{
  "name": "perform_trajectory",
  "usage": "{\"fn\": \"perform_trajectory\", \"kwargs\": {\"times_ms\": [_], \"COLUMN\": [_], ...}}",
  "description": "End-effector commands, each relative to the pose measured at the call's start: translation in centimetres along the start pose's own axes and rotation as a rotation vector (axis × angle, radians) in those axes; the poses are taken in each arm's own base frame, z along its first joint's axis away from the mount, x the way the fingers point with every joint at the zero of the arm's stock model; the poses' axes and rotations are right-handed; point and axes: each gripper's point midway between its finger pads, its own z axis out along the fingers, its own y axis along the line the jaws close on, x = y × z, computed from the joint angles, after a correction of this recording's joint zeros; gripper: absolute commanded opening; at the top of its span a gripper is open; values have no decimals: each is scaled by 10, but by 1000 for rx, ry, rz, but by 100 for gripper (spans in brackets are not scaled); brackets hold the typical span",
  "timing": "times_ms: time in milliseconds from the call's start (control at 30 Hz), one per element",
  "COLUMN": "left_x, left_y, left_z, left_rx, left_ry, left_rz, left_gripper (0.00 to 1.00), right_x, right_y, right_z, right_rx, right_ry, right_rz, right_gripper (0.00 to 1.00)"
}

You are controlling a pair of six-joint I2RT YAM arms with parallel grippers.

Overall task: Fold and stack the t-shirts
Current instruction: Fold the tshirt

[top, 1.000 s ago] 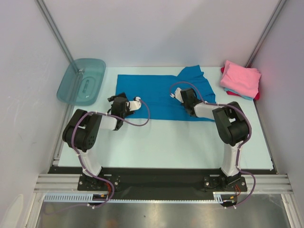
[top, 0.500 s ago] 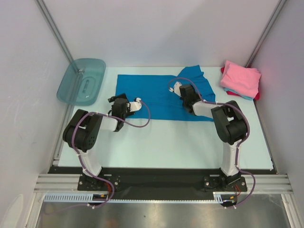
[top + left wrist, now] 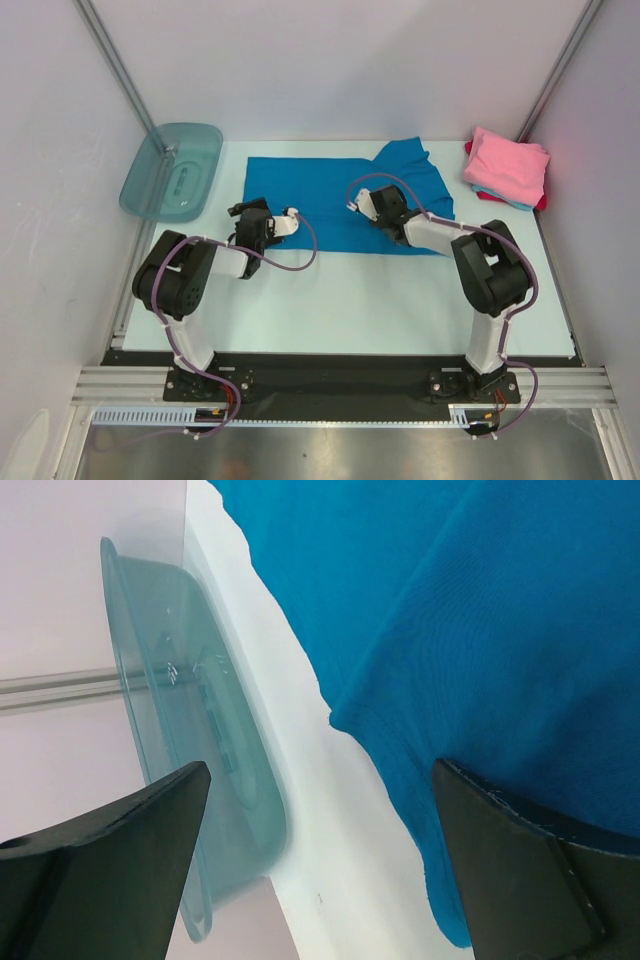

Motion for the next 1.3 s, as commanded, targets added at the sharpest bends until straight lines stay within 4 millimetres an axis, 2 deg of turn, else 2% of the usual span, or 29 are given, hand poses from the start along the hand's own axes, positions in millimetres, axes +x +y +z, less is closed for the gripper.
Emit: {"fn": "perform_trajectory", "kwargs": {"times_ms": [0, 200, 633, 733, 800, 867, 967, 1000, 1167, 1200, 1267], "left_x": [5, 6, 5, 4, 3, 4, 4, 4, 4, 3, 3], "left_y": [-17, -17, -17, -16, -16, -17, -17, -17, -17, -18, -18], "left_z": [-3, -3, -4, -5, -5, -4, -4, -4, -4, -4, -4], "left_rx": [54, 52, 51, 49, 49, 50, 51, 50, 51, 52, 50], "left_ry": [15, 17, 14, 11, 10, 12, 11, 12, 11, 10, 11], "left_rz": [21, 25, 23, 22, 23, 26, 24, 24, 25, 26, 26], "left_gripper": [100, 100, 100, 100, 100, 100, 100, 100, 100, 100, 100], "right_x": [3, 17, 21, 22, 21, 22, 20, 10, -3, -10, -13], "right_y": [10, 26, 20, 19, 19, 15, 7, -2, -29, -37, -40], "right_z": [-15, -10, 6, 9, 10, 11, 12, 13, 13, 12, 16], "right_rx": [-53, -83, -8, 0, 5, 28, 78, 120, 253, 282, 296], "right_ry": [-2, 41, 62, 65, 64, 64, 63, 27, 1, -18, -19], "right_rz": [8, -25, -68, -78, -83, -88, -99, -81, -79, -81, -86], "right_gripper": [40, 38, 28, 22, 11, 0, 0, 0, 0, 0, 0]}}
